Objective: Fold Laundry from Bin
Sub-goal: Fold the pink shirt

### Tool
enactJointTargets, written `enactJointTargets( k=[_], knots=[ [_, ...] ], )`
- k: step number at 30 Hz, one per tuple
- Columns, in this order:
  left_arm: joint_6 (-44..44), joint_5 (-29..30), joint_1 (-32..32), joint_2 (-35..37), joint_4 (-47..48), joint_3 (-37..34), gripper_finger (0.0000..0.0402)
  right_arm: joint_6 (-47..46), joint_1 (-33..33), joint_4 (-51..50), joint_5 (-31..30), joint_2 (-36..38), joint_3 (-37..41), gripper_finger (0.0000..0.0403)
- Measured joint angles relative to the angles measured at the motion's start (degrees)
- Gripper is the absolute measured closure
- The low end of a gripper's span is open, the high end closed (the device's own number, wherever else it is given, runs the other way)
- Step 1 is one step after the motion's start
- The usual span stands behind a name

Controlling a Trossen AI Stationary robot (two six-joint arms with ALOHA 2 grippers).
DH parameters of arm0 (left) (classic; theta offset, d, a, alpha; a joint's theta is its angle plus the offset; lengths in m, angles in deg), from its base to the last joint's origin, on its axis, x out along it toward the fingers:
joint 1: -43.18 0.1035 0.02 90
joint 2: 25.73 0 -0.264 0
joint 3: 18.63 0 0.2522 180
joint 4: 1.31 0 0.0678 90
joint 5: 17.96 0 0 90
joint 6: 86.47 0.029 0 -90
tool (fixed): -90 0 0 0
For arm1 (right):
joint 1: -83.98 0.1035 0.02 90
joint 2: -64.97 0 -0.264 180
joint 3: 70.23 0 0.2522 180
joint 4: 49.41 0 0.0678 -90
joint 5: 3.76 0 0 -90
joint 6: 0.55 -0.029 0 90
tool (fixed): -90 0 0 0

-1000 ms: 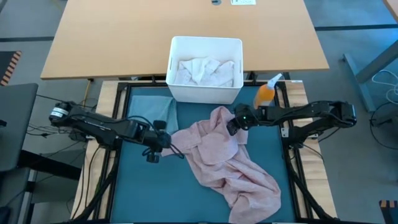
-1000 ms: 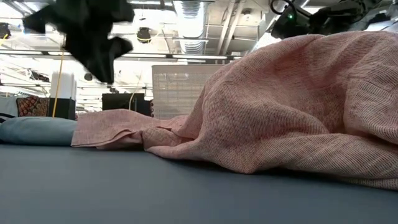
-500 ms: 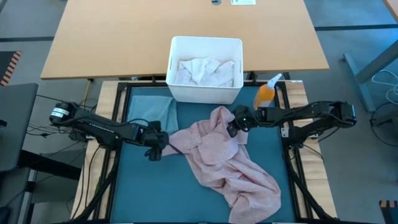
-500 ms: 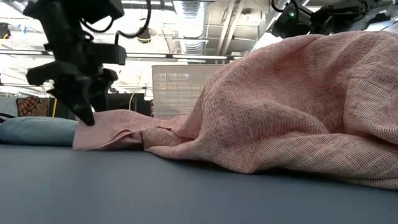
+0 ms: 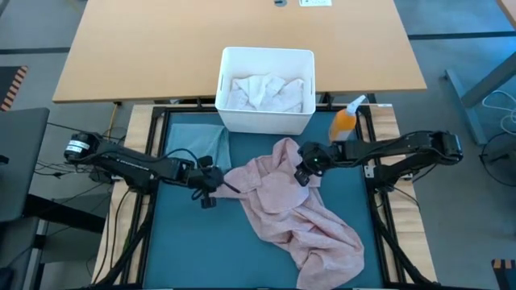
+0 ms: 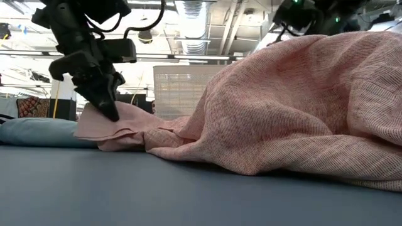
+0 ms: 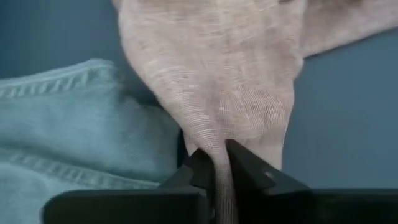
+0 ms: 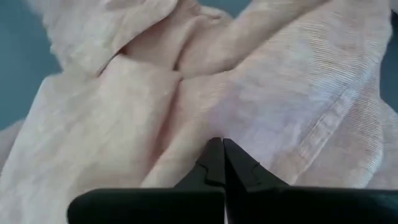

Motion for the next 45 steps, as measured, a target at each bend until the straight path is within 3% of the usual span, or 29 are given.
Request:
enactJointTargets(
  k=[4, 9, 12, 16, 22, 28, 31, 34, 41, 45],
  knots=[
    [0.96, -1.43, 0.2, 0.58, 0.11, 2.61, 0.0399, 3.82, 3.04, -13.71, -0.01, 0.02, -8.12, 0.0394],
    [5.24, -1.64, -0.33, 5.66, 8.15, 15.74, 0.0401, 4.06, 8.27, -37.5, -4.27, 0.2, -21.75, 0.0394],
    [6.74, 2.21, -1.22, 8.08, 14.96, 24.54, 0.0401, -1.06, 10.39, -38.98, -7.92, 0.69, -23.74, 0.0385],
    [7.09, 5.33, -2.64, 9.77, 21.18, 31.37, 0.0401, -3.9, 9.54, -32.6, -9.74, 0.7, -19.04, 0.0344],
    [4.36, 6.94, -3.91, 10.02, 26.1, 32.26, 0.0401, -3.22, 4.24, -18.26, -9.15, 2.11, -6.89, 0.0257],
    [1.8, 6.5, -4.01, 8.5, 27.78, 30.83, 0.0401, -5.73, -1.19, 12.53, 0.94, 6.45, 7.62, 0.0153],
    [1.31, 6.46, -4.04, 8.02, 28.77, 30.77, 0.0401, -8.67, -2.48, 18.78, 2.46, 6.74, 12.07, 0.0122],
    [1.25, 6.48, -4.04, 7.76, 28.66, 30.75, 0.0401, -11.58, -2.14, 19.61, 0.69, 5.83, 15.23, 0.011],
    [1.25, 6.53, -4.01, 7.8, 28.57, 30.73, 0.0401, -16.41, 2.0, 34.87, -0.83, -0.38, 20.4, 0.0115],
    [1.23, 6.54, -4.01, 7.8, 28.64, 30.73, 0.0401, -14.29, 3.87, 41.88, 0.52, -5.16, 19.77, 0.0173]
  ],
)
